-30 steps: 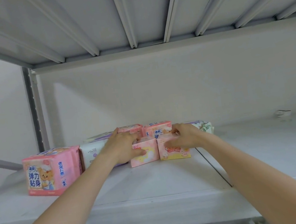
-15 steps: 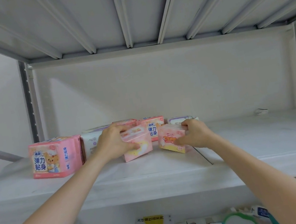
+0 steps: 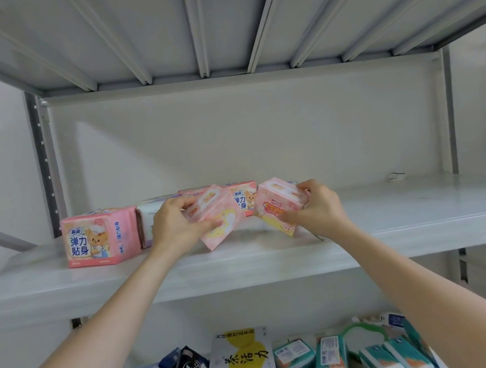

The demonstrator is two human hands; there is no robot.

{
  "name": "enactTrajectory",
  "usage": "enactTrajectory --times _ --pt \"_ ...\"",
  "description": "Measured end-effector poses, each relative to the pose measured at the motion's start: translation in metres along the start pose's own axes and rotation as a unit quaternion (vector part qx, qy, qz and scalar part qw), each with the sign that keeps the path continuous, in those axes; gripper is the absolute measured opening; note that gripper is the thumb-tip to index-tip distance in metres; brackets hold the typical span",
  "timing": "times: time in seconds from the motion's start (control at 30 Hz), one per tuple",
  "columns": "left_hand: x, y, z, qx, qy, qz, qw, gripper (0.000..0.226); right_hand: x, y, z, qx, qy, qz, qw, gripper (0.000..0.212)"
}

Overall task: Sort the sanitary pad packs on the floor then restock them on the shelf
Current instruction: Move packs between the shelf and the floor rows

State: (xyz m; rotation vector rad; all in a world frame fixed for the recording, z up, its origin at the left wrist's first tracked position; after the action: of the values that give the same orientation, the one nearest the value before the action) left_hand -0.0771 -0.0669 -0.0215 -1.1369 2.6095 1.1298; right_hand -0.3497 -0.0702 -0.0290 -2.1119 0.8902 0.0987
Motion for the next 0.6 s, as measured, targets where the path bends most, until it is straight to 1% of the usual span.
enactTrajectory --times 0.1,0.17,0.27,0.4,0.5,0.6 --pt "-0.01 0.008 0.013 -0.005 0.016 0.033 0.999 0.051 -0.013 -0.001 0.014 0.016 0.013 -0.015 1.0 0.071" --pt "-0.018 0.013 0.024 -0.013 0.023 0.044 0.999 0.05 -0.023 -0.002 0.025 0.026 0.021 -0.029 0.999 0.076" --pt "-0.029 0.02 0.043 -0.024 0.031 0.05 0.998 0.051 -0.039 -0.003 0.044 0.031 0.025 -0.049 0.998 0.074" --pt "-0.041 0.031 0.08 -0.03 0.039 0.044 0.998 0.058 -0.061 -0.004 0.076 0.037 0.026 -0.07 0.997 0.068" --pt "-0.051 0.039 0.115 -0.04 0.039 0.045 0.997 0.057 -0.076 -0.001 0.103 0.043 0.011 -0.102 0.994 0.065" --pt "-0.059 0.048 0.152 -0.056 0.033 0.047 0.997 0.054 -0.091 0.001 0.134 0.054 -0.013 -0.118 0.991 0.066"
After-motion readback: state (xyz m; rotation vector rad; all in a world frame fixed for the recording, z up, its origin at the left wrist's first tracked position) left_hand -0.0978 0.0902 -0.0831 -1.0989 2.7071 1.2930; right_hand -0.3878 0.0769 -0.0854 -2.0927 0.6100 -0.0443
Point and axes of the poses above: each hand's wrist, its own z-axis away from the middle knuckle, its own x-axis out of the palm, y = z × x, the point moved 3 cm from there along -z, towards the middle knuckle, and after that the axes turned 4 degrees about y, right-handed, at the moved point
